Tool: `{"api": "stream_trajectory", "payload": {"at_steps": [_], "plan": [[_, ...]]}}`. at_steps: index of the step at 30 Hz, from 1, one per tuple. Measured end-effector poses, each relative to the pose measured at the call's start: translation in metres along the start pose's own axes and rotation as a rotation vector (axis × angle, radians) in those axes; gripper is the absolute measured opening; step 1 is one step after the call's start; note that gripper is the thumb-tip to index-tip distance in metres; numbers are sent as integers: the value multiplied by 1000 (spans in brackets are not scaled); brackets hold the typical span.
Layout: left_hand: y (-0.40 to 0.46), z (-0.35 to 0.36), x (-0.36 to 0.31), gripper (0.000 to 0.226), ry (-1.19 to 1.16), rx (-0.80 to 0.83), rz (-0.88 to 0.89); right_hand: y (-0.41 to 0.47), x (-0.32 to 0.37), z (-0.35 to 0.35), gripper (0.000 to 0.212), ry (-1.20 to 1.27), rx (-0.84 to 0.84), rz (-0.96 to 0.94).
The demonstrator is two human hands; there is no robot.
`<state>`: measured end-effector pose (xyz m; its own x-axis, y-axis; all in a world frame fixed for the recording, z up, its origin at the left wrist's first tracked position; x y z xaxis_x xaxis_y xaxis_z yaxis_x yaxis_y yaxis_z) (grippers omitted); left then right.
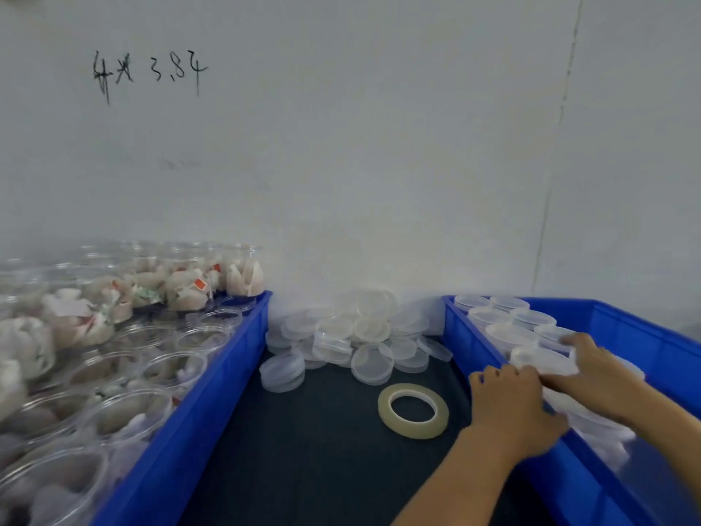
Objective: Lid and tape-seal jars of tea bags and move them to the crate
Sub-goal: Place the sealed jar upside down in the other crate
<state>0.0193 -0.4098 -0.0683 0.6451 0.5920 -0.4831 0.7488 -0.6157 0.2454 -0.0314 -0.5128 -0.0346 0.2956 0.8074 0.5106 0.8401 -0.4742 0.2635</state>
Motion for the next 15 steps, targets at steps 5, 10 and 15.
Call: {"api": "stream_trajectory", "payload": {"at_steps": [5,10,15], "plan": [[-3,-30,47,33,-106,-92,-86,3,60,35,52,50,11,-186],[-14,-63,104,27,-157,-92,-164,6,102,84,23,254,86,-286],[-28,-95,155,38,-57,-96,-252,8,148,133,14,469,189,-316]]}}
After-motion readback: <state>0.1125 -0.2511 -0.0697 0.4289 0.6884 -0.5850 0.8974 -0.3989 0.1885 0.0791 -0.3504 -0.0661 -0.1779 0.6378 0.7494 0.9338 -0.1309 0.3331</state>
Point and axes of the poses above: each hand's wrist, its own y-axis towards the middle knuckle, its own z-axis out of the palm, x = y × z, the point moved 4 cm from there along y, towards the middle knuckle, and after that the axes turned 14 degrees about -z, right-handed, at the moved point
